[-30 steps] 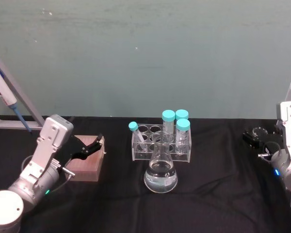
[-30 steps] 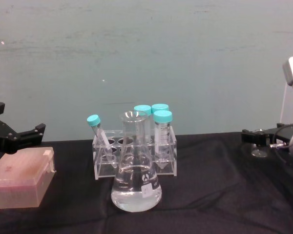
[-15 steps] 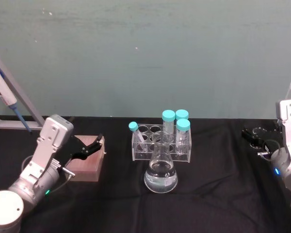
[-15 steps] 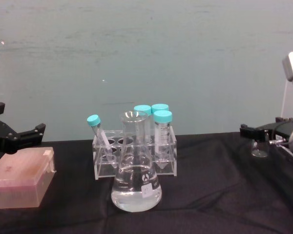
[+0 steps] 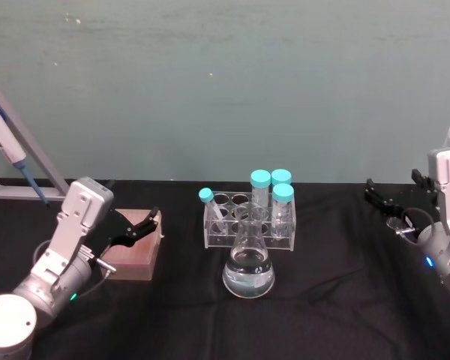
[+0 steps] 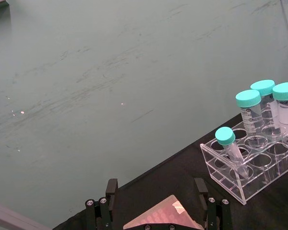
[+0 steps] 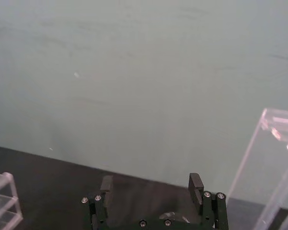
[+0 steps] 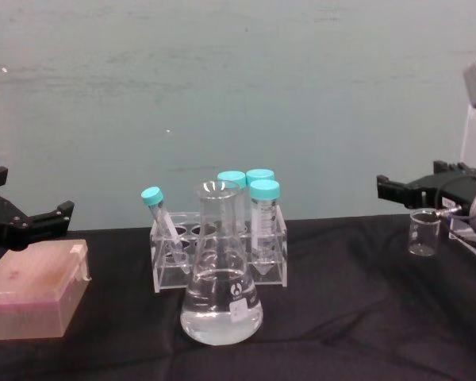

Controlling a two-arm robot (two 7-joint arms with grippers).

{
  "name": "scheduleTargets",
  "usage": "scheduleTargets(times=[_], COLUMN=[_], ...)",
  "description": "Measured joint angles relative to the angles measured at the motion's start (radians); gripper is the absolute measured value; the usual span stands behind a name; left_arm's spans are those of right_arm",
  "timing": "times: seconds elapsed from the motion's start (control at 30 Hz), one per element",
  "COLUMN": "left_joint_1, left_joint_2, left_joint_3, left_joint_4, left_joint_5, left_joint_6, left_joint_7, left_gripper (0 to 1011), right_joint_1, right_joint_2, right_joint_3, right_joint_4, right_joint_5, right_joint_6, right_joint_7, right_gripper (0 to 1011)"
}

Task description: Place the experimental apparatus aside using one hand.

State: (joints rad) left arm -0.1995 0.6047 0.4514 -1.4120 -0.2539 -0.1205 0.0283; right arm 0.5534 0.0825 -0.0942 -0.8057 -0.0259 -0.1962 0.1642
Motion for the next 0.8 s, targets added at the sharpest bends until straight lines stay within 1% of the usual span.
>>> scheduleTargets(times=[0.2,0.3,0.4,0.5,0.63,0.8], left_joint_1=[0.000,0.000,0.000,0.000,0.000,0.000], left_joint_2=[0.000,0.000,0.000,0.000,0.000,0.000], left_joint_3=[0.000,0.000,0.000,0.000,0.000,0.000], left_joint_4=[0.000,0.000,0.000,0.000,0.000,0.000], left_joint_5=[0.000,0.000,0.000,0.000,0.000,0.000], left_joint_6=[0.000,0.000,0.000,0.000,0.000,0.000], left_joint_7=[0.000,0.000,0.000,0.000,0.000,0.000], left_gripper=[1000,1000,1000,1000,1000,1000], right_joint_1=[-0.035,-0.053,-0.065,-0.085,-0.100,-0.122], right_joint_2=[0.014,0.024,0.033,0.049,0.063,0.087], right_joint_3=[-0.005,-0.014,-0.022,-0.035,-0.045,-0.065], right_joint_4=[-0.067,-0.100,-0.123,-0.158,-0.185,-0.221], right_joint_5=[0.040,0.055,0.067,0.088,0.105,0.135], right_joint_6=[-0.044,-0.052,-0.053,-0.056,-0.059,-0.067], right_joint_7=[0.061,0.087,0.110,0.154,0.186,0.245], right_gripper=[1003,1003,1003,1003,1003,1003])
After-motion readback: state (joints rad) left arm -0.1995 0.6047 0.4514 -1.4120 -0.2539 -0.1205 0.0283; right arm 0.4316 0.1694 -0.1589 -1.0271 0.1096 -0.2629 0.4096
